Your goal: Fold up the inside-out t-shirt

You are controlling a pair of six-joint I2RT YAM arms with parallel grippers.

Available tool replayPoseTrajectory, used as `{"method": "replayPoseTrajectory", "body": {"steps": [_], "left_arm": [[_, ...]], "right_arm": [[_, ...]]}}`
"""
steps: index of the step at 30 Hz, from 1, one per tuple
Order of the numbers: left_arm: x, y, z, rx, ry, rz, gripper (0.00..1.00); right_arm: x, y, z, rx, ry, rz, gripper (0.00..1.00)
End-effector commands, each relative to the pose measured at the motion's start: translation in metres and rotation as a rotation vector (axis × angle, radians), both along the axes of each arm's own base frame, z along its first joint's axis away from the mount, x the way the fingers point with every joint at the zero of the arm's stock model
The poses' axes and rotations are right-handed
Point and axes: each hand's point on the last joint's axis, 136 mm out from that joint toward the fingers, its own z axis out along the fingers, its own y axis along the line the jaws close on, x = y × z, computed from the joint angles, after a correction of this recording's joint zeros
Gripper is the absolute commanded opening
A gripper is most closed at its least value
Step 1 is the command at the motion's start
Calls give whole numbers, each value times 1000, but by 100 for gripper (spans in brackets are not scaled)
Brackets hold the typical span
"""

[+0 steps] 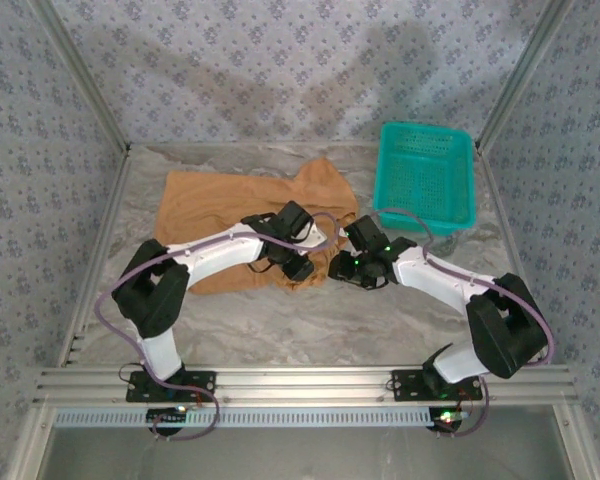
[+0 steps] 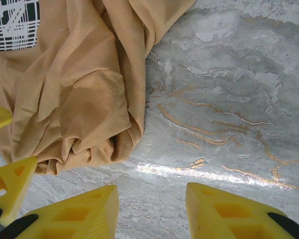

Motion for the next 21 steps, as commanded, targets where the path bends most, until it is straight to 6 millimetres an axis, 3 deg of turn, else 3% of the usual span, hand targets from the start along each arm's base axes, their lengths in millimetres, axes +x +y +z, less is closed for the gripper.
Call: {"method": "replayPoseTrajectory", "body": {"steps": [1, 10, 12, 16, 21], "left_arm": [[-6, -6, -5, -29, 38, -5, 41], [1, -13, -34, -17, 76, 1, 43], [2, -12, -39, -12, 87, 8, 34], [5, -7, -31, -22, 103, 29, 2], [11, -5, 2, -72, 68, 42, 0]], "right_arm": [[5, -2, 12, 6, -20, -23, 41], [3, 3, 12, 16, -20, -8, 41], [2, 4, 11, 18, -17, -6, 40], [2, 16, 6, 36, -18, 7, 37], [8, 49, -6, 68, -13, 21, 37]]}}
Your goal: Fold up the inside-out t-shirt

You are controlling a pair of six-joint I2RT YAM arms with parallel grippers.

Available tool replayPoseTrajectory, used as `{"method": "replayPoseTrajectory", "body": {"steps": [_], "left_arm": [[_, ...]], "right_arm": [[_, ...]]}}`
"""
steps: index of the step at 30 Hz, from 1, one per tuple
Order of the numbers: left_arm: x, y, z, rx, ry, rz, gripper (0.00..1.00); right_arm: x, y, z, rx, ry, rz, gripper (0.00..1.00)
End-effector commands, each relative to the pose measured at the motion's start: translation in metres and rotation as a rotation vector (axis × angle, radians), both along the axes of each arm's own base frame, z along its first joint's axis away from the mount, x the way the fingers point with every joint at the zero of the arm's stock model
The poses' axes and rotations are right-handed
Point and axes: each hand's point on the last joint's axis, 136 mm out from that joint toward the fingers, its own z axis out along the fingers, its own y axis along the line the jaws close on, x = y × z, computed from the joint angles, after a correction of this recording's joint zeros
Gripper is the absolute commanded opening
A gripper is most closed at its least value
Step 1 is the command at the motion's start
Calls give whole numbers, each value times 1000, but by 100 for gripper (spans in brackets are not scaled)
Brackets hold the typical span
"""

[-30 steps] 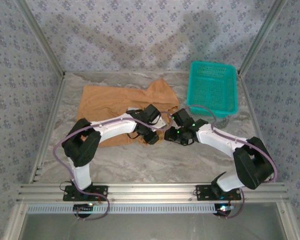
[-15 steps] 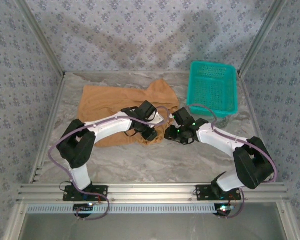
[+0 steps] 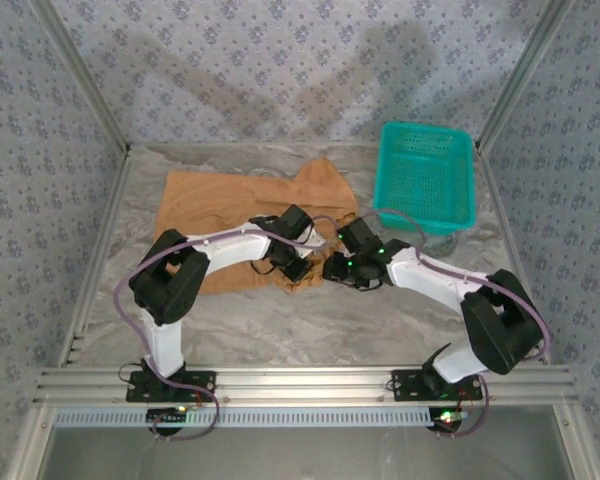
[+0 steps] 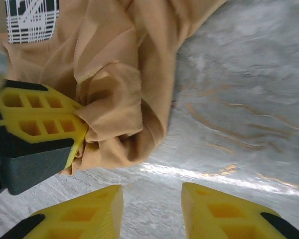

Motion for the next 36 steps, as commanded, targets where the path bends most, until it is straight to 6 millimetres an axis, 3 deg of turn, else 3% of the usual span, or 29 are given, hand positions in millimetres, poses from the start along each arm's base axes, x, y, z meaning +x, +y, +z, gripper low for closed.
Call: {"method": "replayPoseTrajectory", "body": {"steps": [1, 5, 8, 12, 18, 24, 29, 32, 36], "left_arm": [[6, -5, 47, -80, -51, 4, 0], [6, -5, 68, -113, -77, 9, 0], [12, -3, 86, -144, -100, 26, 0], [29, 6, 117, -215, -134, 86, 0], [47, 15, 154, -414, -151, 205, 0], [42, 13, 144, -484, -111, 255, 0], [24, 8, 130, -496, -14, 227, 1], [-7, 5, 110, -450, 17, 96, 29], [-43, -3, 86, -411, -3, -50, 39]], "right_arm": [[13, 28, -4, 41, -8, -19, 37], [35, 34, -24, 20, -22, -111, 34], [44, 30, -35, -2, -23, -149, 0], [29, 11, -31, -86, -9, -112, 0], [-13, -30, -32, -172, 6, -88, 0], [-31, -38, -36, -207, 13, -73, 0], [-20, -27, -11, -187, -34, -49, 0], [-14, -24, -1, -168, -56, -56, 0], [-8, -22, 5, -133, -64, -72, 0]]}}
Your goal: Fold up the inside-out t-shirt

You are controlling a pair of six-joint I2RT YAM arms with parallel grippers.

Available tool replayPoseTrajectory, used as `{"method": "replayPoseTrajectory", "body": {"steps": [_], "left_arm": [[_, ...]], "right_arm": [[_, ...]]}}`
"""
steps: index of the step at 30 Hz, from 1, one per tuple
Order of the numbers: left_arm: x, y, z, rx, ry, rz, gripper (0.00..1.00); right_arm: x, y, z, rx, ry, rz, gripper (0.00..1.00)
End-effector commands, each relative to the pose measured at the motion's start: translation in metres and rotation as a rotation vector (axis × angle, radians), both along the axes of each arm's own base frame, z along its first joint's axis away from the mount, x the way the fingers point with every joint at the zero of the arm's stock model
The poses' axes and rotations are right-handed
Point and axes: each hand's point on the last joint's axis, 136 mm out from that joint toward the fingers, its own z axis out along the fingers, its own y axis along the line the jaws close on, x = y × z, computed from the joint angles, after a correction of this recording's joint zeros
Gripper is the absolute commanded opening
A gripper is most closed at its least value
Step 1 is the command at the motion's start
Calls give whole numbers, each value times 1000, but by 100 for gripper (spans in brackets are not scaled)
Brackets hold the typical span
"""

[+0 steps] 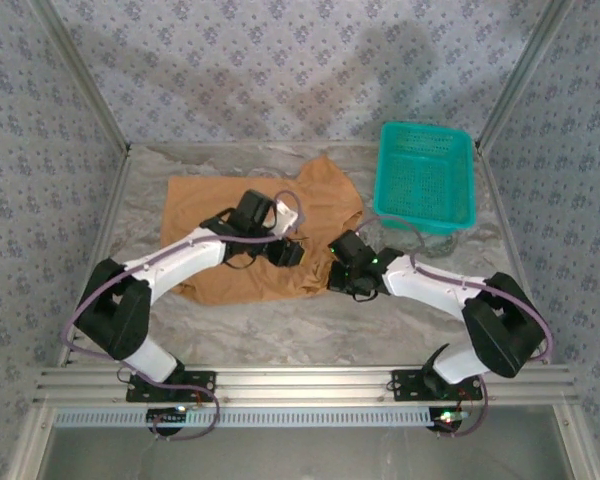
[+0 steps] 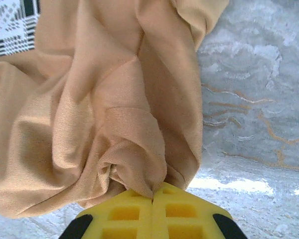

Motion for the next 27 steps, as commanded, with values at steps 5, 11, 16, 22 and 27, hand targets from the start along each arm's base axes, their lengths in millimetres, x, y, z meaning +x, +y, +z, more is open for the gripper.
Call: {"method": "replayPoseTrajectory", "body": {"steps": [5, 11, 16, 22, 27], "left_arm": [[-31, -13, -24, 70, -104, -172, 50], [-20, -19, -50, 170, -128, -182, 56], [-9, -19, -65, 233, -125, -166, 38], [1, -21, -45, 206, -146, -134, 14], [3, -21, -22, 179, -166, -126, 13]], "right_arm": [[10, -3, 20, 15, -34, -11, 0], [11, -6, 28, 25, -39, -16, 0], [10, -9, 33, 35, -46, -20, 0], [6, -11, 30, 30, -39, -11, 0], [4, -16, 23, 20, -27, -11, 0]]}}
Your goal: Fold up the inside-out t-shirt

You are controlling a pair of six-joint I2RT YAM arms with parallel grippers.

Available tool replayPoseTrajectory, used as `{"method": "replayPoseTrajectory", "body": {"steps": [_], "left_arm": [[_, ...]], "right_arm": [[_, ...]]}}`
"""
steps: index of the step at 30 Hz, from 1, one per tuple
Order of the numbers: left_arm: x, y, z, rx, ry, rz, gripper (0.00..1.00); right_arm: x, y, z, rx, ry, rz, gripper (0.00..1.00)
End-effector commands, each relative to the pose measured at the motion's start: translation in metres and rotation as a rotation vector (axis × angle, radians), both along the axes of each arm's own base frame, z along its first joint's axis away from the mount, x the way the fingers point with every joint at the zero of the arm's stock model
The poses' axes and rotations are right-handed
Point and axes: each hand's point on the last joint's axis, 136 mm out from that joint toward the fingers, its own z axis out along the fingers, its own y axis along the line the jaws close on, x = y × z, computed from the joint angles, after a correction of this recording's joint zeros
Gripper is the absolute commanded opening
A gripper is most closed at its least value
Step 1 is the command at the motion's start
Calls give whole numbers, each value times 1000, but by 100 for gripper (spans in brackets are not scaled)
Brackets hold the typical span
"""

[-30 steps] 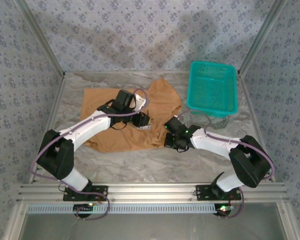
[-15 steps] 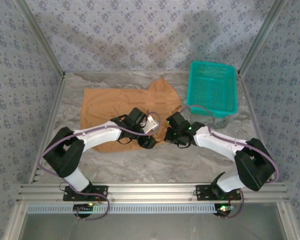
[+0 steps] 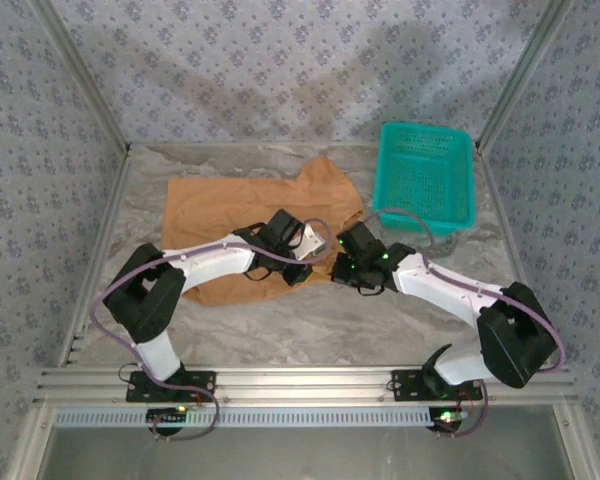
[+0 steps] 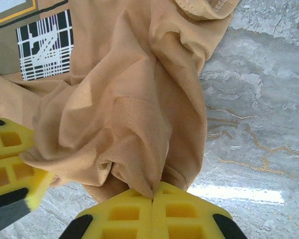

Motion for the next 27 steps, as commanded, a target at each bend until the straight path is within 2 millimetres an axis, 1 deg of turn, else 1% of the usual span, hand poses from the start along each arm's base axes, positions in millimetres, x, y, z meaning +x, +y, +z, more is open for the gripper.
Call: {"method": "replayPoseTrajectory", "body": {"steps": [1, 3, 6, 9, 11, 13, 16, 18, 19, 20, 23, 24, 25, 27], "left_arm": [[4, -2, 33, -38, -32, 2, 19], [2, -2, 36, -44, -30, -3, 29], [2, -2, 32, -44, -28, -3, 37], [-3, -3, 27, -46, 0, -12, 39], [-7, -4, 23, -50, 17, -21, 44], [-10, -4, 21, -55, 20, -28, 48], [-12, -4, 15, -52, 28, -33, 49], [-11, -5, 10, -46, 33, -34, 48], [-10, -5, 7, -41, 38, -34, 46], [-8, -6, 5, -37, 40, -33, 38], [-2, -8, 1, -34, 67, -28, 9], [0, -9, 3, -35, 73, -26, 2], [3, -9, 6, -38, 71, -21, 0], [9, -8, 18, -48, 52, -13, 0]], "right_arm": [[-6, -9, -2, -23, 12, 8, 0], [-6, -11, -3, -23, 12, 2, 0], [-6, -11, -1, -16, 7, 0, 0], [-4, -11, 2, -11, 2, -1, 0], [-4, -11, 3, -10, 1, 1, 0], [-3, -11, 3, -8, 1, -1, 0], [-3, -11, 3, -3, 4, 0, 0], [-3, -10, 3, 1, 4, 1, 0], [-3, -10, 3, 0, 6, -2, 0], [-3, -10, 3, 1, 4, -2, 0], [-5, -12, 0, -10, 9, 1, 0], [-6, -14, -3, -20, 13, 1, 0], [-7, -16, -6, -28, 16, 2, 0], [-10, -23, -15, -64, 25, 4, 0]]}}
